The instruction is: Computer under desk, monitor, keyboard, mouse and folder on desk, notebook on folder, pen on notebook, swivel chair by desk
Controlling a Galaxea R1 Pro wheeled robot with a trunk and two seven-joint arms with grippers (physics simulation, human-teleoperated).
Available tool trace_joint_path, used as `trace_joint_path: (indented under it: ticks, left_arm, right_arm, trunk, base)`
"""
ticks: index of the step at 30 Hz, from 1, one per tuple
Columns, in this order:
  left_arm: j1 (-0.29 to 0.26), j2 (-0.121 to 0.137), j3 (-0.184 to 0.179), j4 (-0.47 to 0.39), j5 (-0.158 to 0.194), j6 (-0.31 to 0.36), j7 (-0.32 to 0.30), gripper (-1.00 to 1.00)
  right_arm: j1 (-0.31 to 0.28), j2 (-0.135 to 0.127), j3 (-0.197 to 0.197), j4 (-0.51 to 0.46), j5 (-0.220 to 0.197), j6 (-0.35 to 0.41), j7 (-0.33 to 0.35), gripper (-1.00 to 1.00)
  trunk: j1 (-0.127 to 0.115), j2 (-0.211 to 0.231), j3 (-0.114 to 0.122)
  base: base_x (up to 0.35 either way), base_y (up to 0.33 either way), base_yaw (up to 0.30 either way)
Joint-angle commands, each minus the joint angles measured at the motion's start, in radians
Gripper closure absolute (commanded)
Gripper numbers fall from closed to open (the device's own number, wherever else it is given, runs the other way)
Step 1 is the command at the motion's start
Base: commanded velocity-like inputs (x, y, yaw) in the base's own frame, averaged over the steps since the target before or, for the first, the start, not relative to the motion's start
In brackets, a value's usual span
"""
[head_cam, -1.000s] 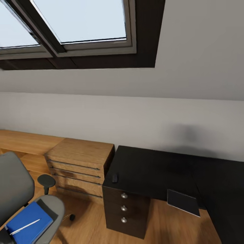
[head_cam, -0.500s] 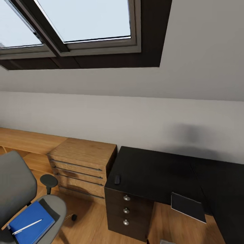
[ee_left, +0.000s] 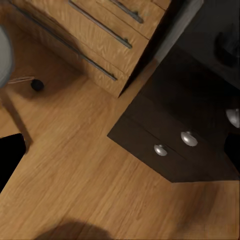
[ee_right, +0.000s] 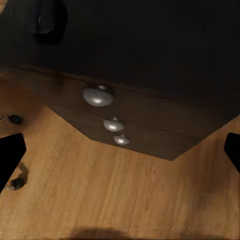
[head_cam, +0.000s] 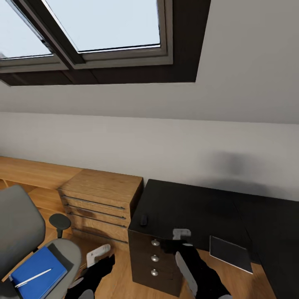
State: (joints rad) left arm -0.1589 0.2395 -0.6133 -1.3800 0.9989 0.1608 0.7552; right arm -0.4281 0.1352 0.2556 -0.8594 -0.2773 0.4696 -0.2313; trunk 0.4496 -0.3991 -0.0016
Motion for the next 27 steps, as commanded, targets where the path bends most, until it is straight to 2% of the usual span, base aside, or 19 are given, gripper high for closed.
trace_joint_path:
  ticks: [1,2,4,7,9,11,15,22,25,27]
  left_arm:
    - [-0.001,0.001,0.019,-0.026,0.0,0.025,0.008,-1.0]
    - [-0.001,0.0,0.039,-0.048,-0.003,0.046,0.009,-1.0]
    - [-0.001,0.0,0.116,-0.117,-0.009,0.118,0.012,-1.0]
    - [-0.001,0.001,0.167,-0.149,-0.01,0.161,0.013,-1.0]
    - [-0.001,0.001,0.192,-0.161,-0.01,0.184,0.013,-1.0]
    - [-0.001,-0.001,0.219,-0.174,-0.005,0.211,0.011,-1.0]
    - [-0.001,0.0,0.219,-0.178,-0.002,0.22,0.01,-1.0]
    - [-0.001,0.003,0.217,-0.176,-0.006,0.22,0.011,-1.0]
    - [-0.001,0.003,0.216,-0.176,-0.006,0.222,0.011,-1.0]
    - [-0.001,0.003,0.213,-0.176,-0.005,0.222,0.01,-1.0]
  right_arm:
    - [-0.029,0.0,0.002,-0.007,-0.021,0.054,-0.007,-1.0]
    - [-0.059,0.0,0.0,-0.01,-0.032,0.095,-0.006,-1.0]
    - [-0.167,-0.001,-0.005,-0.005,-0.091,0.194,-0.001,-1.0]
    - [-0.214,-0.003,-0.008,-0.003,-0.146,0.233,-0.001,-1.0]
    - [-0.231,-0.003,-0.008,-0.004,-0.182,0.245,-0.003,-1.0]
    - [-0.252,-0.003,-0.007,0.0,-0.239,0.251,-0.002,-1.0]
    - [-0.259,-0.003,-0.005,0.013,-0.268,0.247,0.0,-1.0]
    - [-0.261,-0.009,-0.003,0.04,-0.256,0.234,-0.004,-1.0]
    - [-0.261,-0.009,-0.001,0.063,-0.227,0.212,-0.005,-1.0]
    - [-0.261,-0.008,0.001,0.073,-0.186,0.203,-0.006,-1.0]
  trunk:
    - [0.0,-0.001,-0.001]
    - [0.0,-0.001,-0.001]
    - [0.0,-0.001,-0.001]
    - [0.0,-0.001,-0.001]
    - [0.0,-0.001,-0.001]
    - [0.0,-0.001,-0.001]
    - [0.0,-0.001,-0.001]
    - [0.0,-0.001,-0.001]
    - [0.0,-0.001,-0.002]
    - [0.0,-0.001,-0.002]
  base:
    - [0.0,0.0,0.0]
    - [0.0,0.0,0.0]
    - [0.0,0.0,0.0]
    - [0.0,0.0,0.0]
    - [0.0,0.0,0.0]
    - [0.0,0.0,0.0]
    - [0.0,0.0,0.0]
    - [0.0,0.0,0.134]
    - [0.0,0.0,0.245]
    - [0.0,0.0,0.258]
